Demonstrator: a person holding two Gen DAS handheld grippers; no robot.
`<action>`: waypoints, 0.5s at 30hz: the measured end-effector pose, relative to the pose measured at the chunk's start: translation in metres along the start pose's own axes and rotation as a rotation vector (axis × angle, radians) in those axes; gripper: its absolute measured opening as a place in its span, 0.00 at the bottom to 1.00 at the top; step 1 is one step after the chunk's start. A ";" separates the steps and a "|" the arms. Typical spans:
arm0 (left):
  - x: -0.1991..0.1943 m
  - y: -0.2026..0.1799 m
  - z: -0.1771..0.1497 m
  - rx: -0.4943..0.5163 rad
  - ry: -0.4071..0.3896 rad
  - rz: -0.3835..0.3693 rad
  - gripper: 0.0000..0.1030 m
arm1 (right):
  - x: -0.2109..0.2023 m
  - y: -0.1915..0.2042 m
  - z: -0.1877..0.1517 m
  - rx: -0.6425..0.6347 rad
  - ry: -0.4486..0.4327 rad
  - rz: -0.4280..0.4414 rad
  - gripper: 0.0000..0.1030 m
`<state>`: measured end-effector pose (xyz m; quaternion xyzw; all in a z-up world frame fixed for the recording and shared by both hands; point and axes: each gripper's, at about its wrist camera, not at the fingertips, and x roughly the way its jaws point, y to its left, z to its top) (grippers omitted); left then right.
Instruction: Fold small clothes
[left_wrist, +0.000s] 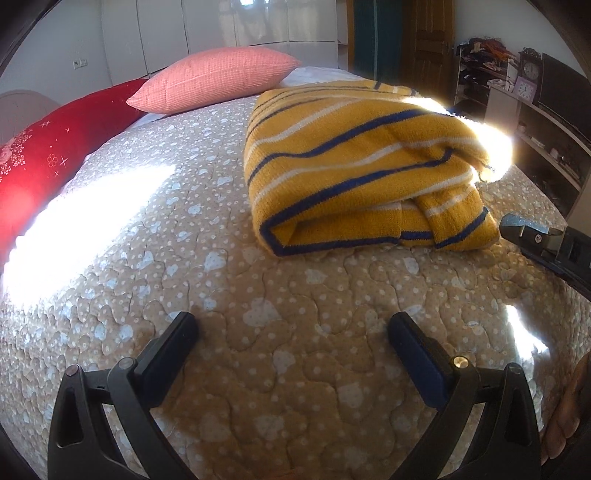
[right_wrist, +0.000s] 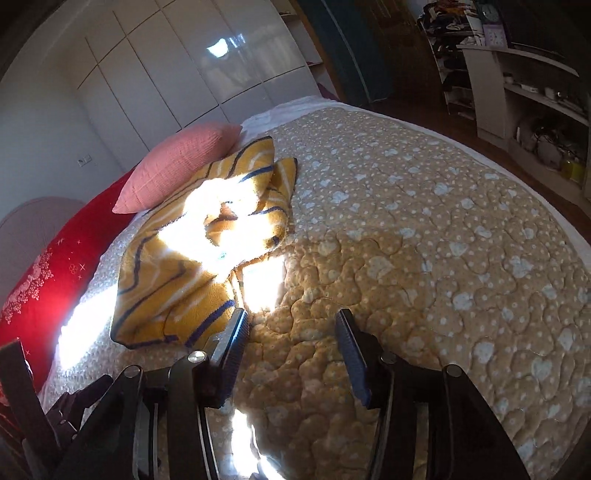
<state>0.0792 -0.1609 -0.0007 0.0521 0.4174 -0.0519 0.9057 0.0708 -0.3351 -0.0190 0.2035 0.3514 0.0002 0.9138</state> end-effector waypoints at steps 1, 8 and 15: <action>0.000 0.001 0.000 -0.006 0.002 -0.008 1.00 | 0.002 0.004 -0.001 -0.012 -0.001 -0.012 0.55; 0.002 0.006 -0.001 -0.023 -0.002 -0.034 1.00 | 0.005 0.011 -0.003 -0.050 0.007 -0.050 0.66; 0.002 0.007 -0.002 -0.026 -0.008 -0.041 1.00 | 0.005 0.012 -0.004 -0.059 0.007 -0.059 0.69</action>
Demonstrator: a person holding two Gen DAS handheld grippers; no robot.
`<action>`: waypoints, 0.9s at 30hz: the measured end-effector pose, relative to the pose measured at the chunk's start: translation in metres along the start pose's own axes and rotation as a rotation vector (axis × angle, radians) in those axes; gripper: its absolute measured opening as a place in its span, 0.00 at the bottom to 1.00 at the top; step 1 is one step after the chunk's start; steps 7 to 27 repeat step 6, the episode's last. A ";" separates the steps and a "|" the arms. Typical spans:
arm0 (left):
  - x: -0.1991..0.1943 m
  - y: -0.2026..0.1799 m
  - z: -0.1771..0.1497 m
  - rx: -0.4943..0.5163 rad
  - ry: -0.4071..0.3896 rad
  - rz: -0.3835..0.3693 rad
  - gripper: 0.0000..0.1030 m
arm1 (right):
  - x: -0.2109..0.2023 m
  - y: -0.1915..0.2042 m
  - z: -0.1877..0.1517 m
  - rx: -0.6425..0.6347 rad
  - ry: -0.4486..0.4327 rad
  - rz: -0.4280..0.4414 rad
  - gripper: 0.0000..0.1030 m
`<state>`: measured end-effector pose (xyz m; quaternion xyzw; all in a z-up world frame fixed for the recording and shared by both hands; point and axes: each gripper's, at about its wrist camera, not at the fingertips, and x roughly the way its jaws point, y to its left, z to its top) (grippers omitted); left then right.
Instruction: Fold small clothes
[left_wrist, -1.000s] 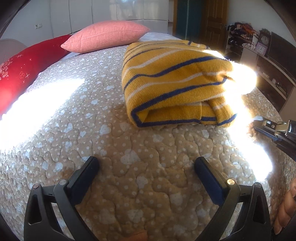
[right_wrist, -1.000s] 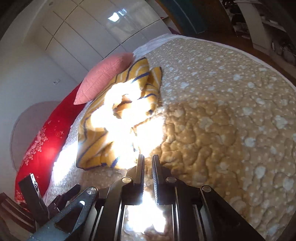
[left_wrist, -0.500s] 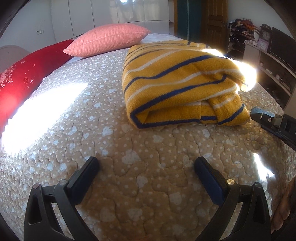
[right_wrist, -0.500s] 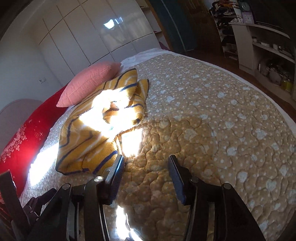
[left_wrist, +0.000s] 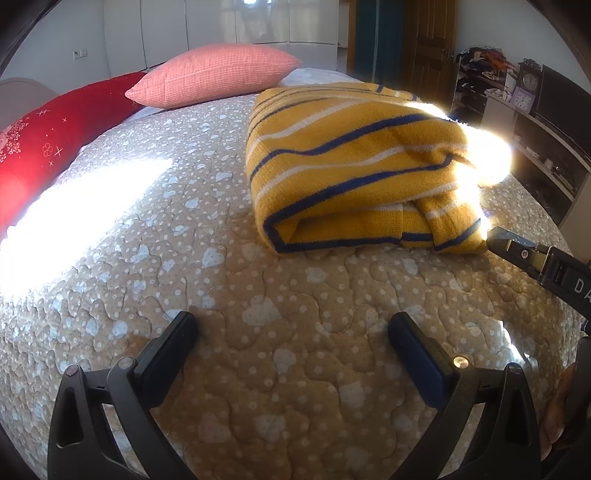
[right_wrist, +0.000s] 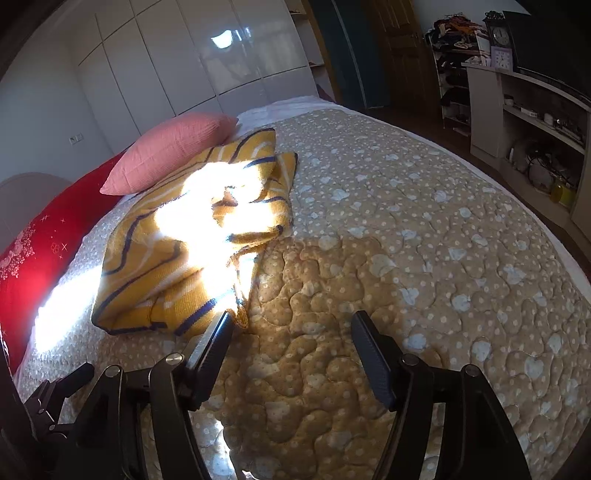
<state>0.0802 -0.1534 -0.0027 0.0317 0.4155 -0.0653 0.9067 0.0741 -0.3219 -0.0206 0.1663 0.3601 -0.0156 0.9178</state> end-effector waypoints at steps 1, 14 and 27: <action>0.000 0.000 0.000 0.000 0.000 0.000 1.00 | 0.000 0.000 0.000 0.000 0.000 0.001 0.70; 0.000 0.000 0.000 0.001 -0.001 -0.001 1.00 | 0.002 0.001 -0.001 -0.005 0.004 0.002 0.73; 0.000 0.000 0.000 0.001 -0.001 -0.001 1.00 | 0.002 0.001 -0.001 -0.005 0.004 0.002 0.73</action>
